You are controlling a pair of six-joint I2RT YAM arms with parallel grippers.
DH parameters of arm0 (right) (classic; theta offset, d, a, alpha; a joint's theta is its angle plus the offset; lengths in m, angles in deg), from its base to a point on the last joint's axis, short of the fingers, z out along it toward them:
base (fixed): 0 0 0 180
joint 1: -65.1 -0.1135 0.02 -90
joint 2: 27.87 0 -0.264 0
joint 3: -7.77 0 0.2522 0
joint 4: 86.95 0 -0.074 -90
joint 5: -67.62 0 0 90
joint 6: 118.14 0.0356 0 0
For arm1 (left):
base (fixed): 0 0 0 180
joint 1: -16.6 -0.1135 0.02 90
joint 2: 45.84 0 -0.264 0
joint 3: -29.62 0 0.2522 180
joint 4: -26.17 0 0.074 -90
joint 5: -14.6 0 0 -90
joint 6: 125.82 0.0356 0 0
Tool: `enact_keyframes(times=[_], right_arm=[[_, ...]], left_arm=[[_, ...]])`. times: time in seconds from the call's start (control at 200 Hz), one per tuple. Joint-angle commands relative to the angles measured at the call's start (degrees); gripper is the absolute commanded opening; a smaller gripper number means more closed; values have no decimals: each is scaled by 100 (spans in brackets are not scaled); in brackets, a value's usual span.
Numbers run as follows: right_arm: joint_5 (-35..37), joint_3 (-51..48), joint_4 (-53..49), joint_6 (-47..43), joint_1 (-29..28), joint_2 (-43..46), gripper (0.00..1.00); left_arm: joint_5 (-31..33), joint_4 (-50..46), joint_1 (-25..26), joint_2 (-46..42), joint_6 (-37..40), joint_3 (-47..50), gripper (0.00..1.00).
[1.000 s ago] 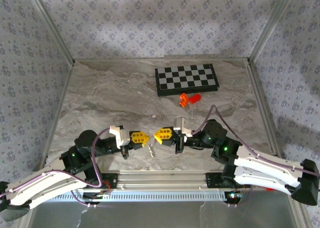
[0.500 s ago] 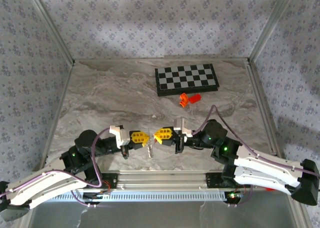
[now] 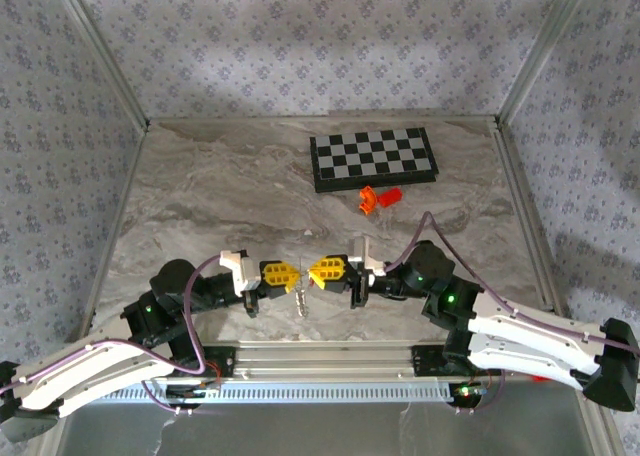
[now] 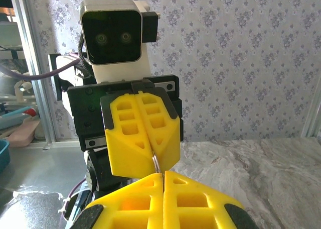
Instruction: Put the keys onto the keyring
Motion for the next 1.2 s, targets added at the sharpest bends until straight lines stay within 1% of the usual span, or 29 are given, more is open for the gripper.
enact_keyframes(times=[0.0, 0.395, 0.63, 0.81, 1.194], right_arm=[[124, -91, 227, -94, -41, 135, 0], [148, -230, 718, 71, -41, 13, 0], [353, -338, 1076, 227, -37, 16, 0], [205, -151, 732, 369, -30, -102, 0], [132, -173, 862, 434, -51, -84, 0]], left_arm=[[115, 437, 45, 5, -13, -31, 0], [163, 474, 45, -38, -52, 26, 0], [187, 408, 43, -61, -34, 22, 0], [212, 418, 49, -100, -5, 42, 0], [221, 424, 45, -136, 30, 15, 0]])
